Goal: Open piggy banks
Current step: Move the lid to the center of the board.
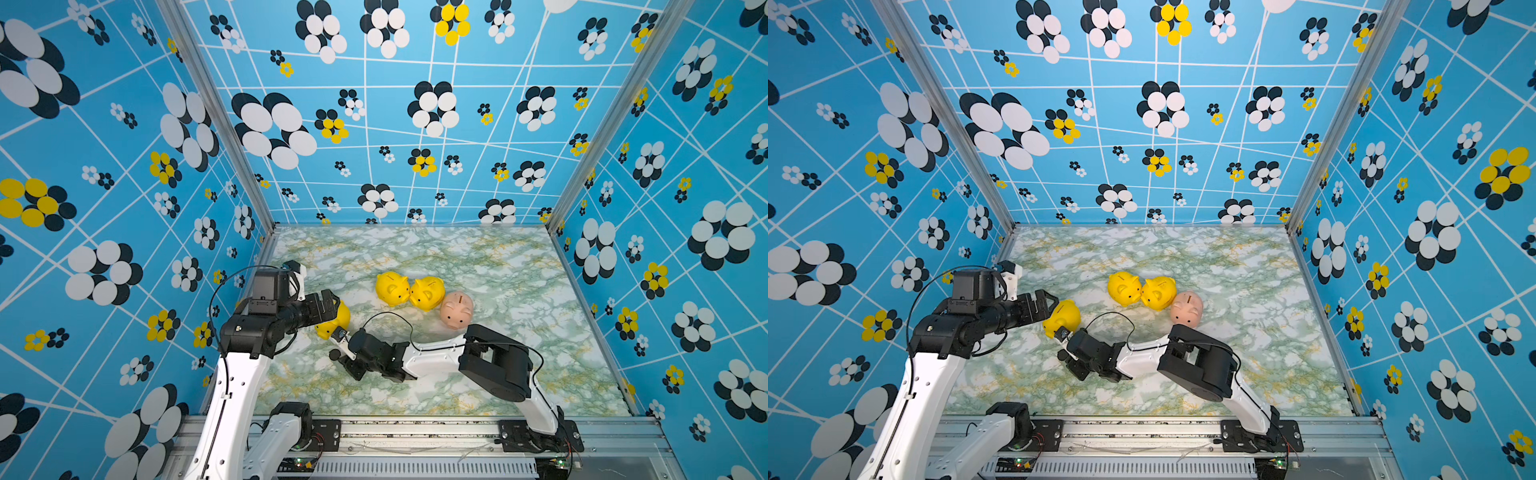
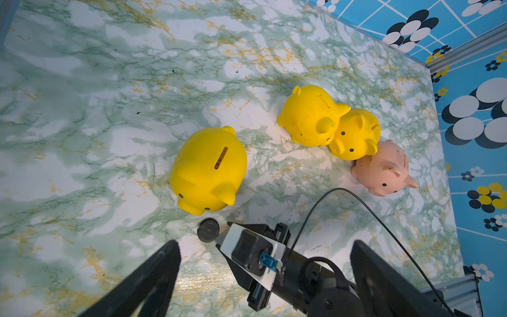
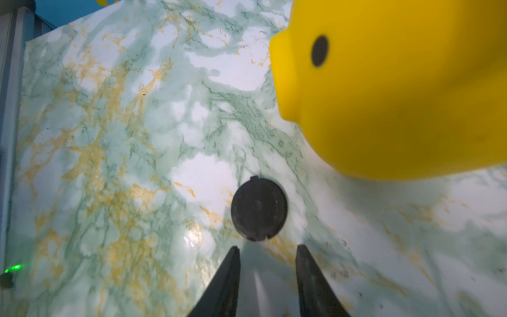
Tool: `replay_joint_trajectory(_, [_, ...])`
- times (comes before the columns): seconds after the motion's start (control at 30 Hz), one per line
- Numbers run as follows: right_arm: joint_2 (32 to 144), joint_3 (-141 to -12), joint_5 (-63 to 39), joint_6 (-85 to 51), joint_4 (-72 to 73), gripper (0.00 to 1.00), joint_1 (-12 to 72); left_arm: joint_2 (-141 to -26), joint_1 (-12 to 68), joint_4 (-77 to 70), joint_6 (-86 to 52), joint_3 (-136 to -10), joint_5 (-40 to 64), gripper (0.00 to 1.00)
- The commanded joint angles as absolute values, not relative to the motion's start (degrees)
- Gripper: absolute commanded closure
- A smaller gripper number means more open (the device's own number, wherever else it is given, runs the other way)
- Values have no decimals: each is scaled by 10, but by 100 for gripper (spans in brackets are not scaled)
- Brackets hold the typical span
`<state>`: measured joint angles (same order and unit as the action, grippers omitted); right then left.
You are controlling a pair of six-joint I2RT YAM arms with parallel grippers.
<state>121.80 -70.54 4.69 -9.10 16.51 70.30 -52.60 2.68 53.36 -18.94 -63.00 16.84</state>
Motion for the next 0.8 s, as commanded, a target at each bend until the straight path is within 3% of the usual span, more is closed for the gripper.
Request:
replay_joint_trajectory(0.0, [1161, -633, 84, -98, 168, 55, 702, -544, 24, 505, -197, -631, 201, 1])
replay_joint_trajectory(0.17, [1068, -517, 119, -109, 177, 40, 699, -598, 48, 467, -204, -638, 218, 1])
replay_joint_trajectory(0.47, [833, -345, 172, -155, 88, 2, 688, -786, 182, 406, -232, -721, 110, 1])
replay_joint_trajectory(0.77, [610, -285, 176, -269, -89, 0, 624, -1021, 240, 430, -250, -915, 16, 1])
